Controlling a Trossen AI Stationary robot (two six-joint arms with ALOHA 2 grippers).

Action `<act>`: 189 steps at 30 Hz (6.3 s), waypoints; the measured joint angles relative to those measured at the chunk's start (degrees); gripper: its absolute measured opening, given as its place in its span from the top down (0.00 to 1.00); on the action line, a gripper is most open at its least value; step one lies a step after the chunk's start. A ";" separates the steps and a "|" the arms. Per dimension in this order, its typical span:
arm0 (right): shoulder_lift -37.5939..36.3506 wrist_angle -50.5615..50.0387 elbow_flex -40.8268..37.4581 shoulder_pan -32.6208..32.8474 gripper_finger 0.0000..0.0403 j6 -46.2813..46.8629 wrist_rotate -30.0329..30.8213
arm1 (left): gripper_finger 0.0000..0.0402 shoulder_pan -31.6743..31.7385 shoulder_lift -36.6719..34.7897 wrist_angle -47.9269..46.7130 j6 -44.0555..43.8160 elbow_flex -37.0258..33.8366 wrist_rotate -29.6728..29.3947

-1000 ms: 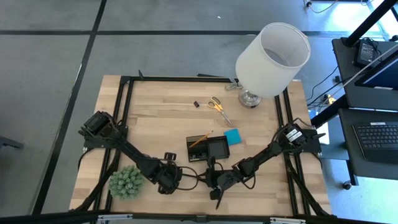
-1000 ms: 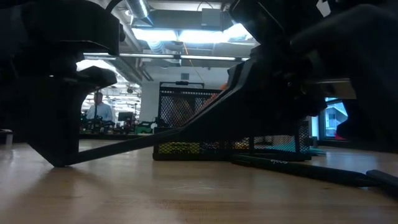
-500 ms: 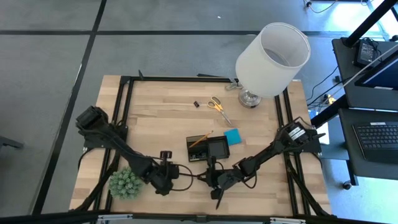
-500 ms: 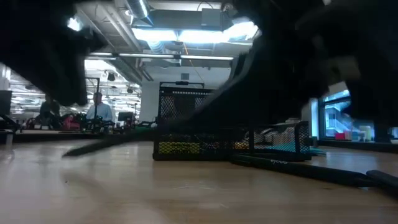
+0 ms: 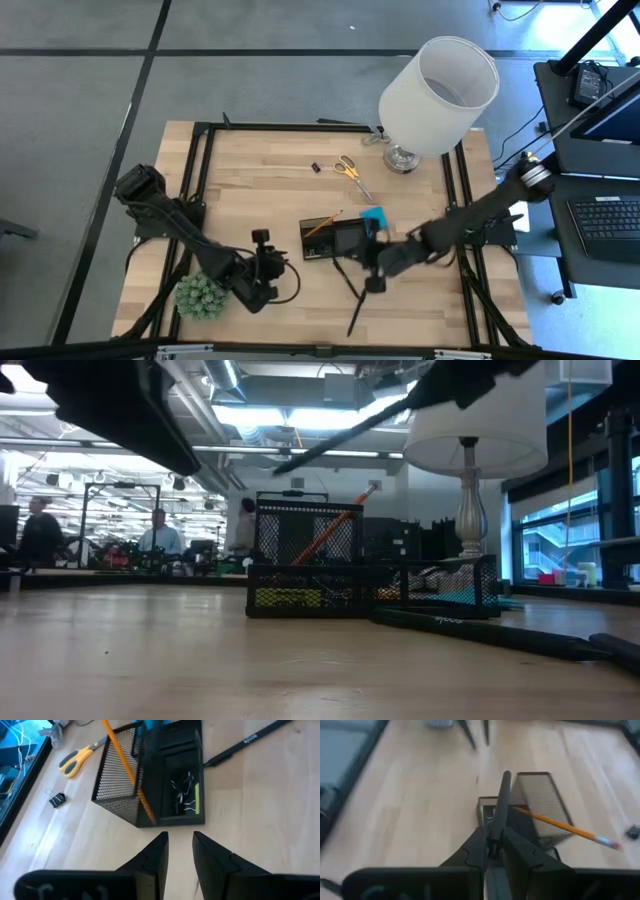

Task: Pick and place office supplies into organizer
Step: Put the top black pen into the desk organizer

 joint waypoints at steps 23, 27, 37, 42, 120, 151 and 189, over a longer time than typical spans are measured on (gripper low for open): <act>-5.54 -7.76 0.00 -27.11 0.88 5.67 -37.13 | 0.81 4.94 -0.02 1.57 -1.76 0.00 -0.66; -4.47 -7.64 0.00 -28.68 0.88 2.26 -37.95 | 0.81 4.94 -0.02 1.55 -1.03 0.00 -0.57; -2.91 -6.74 0.00 -29.25 0.88 -12.49 -37.94 | 0.81 4.94 -0.02 1.43 -0.42 0.00 -0.44; -2.91 -8.11 0.00 -29.23 0.88 -21.61 -38.00 | 0.81 4.94 -0.02 1.41 -0.42 0.00 -0.43; 21.57 -36.27 32.37 -21.49 0.82 -49.07 -24.50 | 0.81 4.88 -0.04 1.19 1.55 0.07 5.82; 10.17 -50.97 31.49 -11.39 0.66 -9.25 -20.27 | 0.81 4.88 -0.04 1.20 1.60 0.04 6.81; 20.18 -11.63 14.02 10.29 0.83 13.51 -12.16 | 0.81 4.79 -0.04 3.94 7.63 0.04 17.19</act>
